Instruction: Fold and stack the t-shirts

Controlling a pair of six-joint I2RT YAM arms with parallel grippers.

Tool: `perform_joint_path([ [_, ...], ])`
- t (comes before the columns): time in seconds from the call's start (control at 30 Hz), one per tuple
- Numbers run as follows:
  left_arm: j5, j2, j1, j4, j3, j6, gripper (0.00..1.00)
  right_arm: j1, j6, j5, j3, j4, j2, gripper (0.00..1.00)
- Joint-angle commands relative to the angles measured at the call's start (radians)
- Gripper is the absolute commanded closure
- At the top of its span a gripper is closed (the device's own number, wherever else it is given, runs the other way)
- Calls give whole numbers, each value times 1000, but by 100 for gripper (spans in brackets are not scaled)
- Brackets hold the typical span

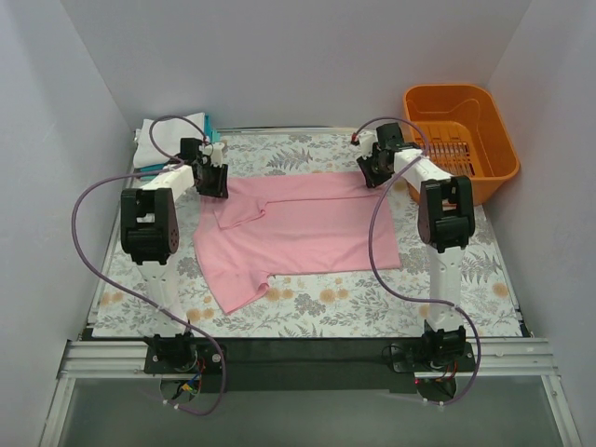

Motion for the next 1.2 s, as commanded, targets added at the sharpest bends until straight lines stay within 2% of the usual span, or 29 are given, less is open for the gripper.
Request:
perform_joint_path([
  [0.0,56,1,6,-22,51,15,67,-14,2,-23,14,-26,6,71],
  [0.07,128,-42,7,-63,57,28,66,-12,-13,-103,-5,-75,-76,63],
  [0.1,210,-110,9,-84,48,60,64,-12,-42,-132,-49,-89,-156,50],
  [0.2,291,-246,12,-126,-12,77,59,-12,-90,-198,-149,-124,-296,33],
  [0.27,355,-384,14,-193,-79,131,55,-12,-142,-212,-265,-150,-444,31],
  [0.37,417,-541,12,-354,-167,261,55,-8,-233,-210,-420,-207,-613,34],
  [0.43,426,-614,53,-446,-230,332,55,-1,-272,-181,-545,-222,-716,40],
  [0.6,392,-807,69,-528,-475,423,55,28,-386,-115,-771,-231,-871,49],
  [0.73,348,-930,61,-577,-609,525,56,34,-432,-46,-902,-185,-928,48],
  [0.9,184,-1031,30,-519,-760,604,56,46,-452,-17,-1011,-104,-951,46],
  [1.07,168,-1054,29,-534,-828,686,57,65,-452,-11,-1060,-75,-966,48],
  [1.1,158,-1060,-3,-528,-840,690,57,75,-452,-9,-1069,-69,-976,49],
  [1.17,110,-1080,-17,-464,-880,677,59,83,-454,0,-1082,-54,-980,50],
])
